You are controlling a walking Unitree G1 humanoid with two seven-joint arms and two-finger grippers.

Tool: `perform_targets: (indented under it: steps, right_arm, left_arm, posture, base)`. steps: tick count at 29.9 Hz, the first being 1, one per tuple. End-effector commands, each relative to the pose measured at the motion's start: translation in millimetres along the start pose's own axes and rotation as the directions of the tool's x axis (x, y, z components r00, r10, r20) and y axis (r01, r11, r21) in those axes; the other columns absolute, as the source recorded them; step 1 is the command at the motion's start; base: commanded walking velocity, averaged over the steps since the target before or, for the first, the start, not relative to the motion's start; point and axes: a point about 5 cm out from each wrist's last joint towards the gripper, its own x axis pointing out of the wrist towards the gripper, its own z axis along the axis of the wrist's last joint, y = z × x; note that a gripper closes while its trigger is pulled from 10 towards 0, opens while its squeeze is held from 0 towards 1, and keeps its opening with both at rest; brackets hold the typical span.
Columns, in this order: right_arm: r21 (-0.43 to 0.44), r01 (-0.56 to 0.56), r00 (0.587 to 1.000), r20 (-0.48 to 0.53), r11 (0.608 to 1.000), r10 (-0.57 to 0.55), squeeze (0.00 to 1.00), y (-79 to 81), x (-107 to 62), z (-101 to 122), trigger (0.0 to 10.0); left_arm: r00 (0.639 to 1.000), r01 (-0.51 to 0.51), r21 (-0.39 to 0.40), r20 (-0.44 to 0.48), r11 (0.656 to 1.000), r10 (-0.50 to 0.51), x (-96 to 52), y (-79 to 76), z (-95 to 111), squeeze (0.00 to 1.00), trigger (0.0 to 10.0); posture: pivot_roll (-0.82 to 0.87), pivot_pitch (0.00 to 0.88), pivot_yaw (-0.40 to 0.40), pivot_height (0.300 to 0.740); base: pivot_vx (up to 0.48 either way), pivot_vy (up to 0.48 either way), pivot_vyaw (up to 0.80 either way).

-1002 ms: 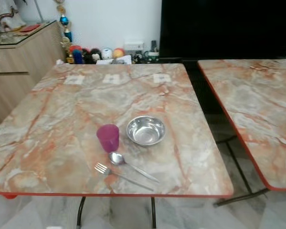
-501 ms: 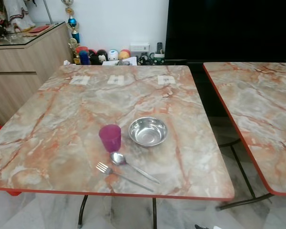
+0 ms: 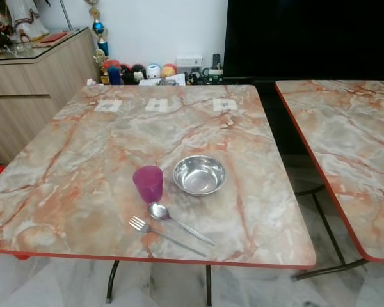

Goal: Setting the table

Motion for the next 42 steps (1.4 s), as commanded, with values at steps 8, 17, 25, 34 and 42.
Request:
perform_targets:
  steps: [8, 17, 25, 34, 42]
  right_arm:
    - [-0.056, 0.026, 0.991, 0.134, 0.998, -0.018, 0.0, -8.1, -16.4, 29, 10.0]
    - [-0.004, -0.108, 0.903, 0.418, 0.994, 0.1, 0.0, 34.1, 8.8, 135, 10.0]
    - [0.095, -0.54, 0.803, 0.355, 0.836, 0.478, 0.0, 135.6, 17.1, 176, 10.0]
    - [0.063, -0.717, 0.693, 0.167, 0.694, 0.701, 0.0, 224.9, 3.7, 163, 10.0]
    - [0.192, -0.694, 0.711, 0.033, 0.694, 0.702, 1.0, 259.8, -3.4, 155, 10.0]
  left_arm:
    - [1.0, -0.006, 0.022, -0.015, 1.0, 0.006, -0.5, -0.6, -4, 0.0, 10.0]
    - [1.0, -0.021, 0.018, -0.016, 1.0, 0.021, -2.1, 8.0, -6, 0.0, 10.0]
    - [0.999, -0.042, 0.01, -0.001, 0.999, 0.042, -3.8, 25.6, -1, 0.0, 10.0]
    - [0.999, -0.037, 0.001, 0.004, 0.999, 0.037, -1.8, 15.3, 0, 0.0, 10.0]
    - [0.999, -0.032, -0.003, 0.01, 0.999, 0.032, 0.9, 9.3, 8, 0.0, 10.0]
  posture:
    - [-0.07, 0.005, 0.0, 0.74]
    - [-0.08, 0.0, 0.0, 0.74]
    - [-0.05, 0.0, 0.001, 0.74]
    - [-0.02, 0.0, 0.007, 0.74]
    - [0.0, 0.001, 0.012, 0.74]
  base:
    - [0.0, 0.0, 0.0]
    - [0.0, 0.0, 0.0]
    - [0.0, 0.0, 0.0]
    - [0.0, 0.0, 0.0]
    - [0.0, 0.0, 0.0]
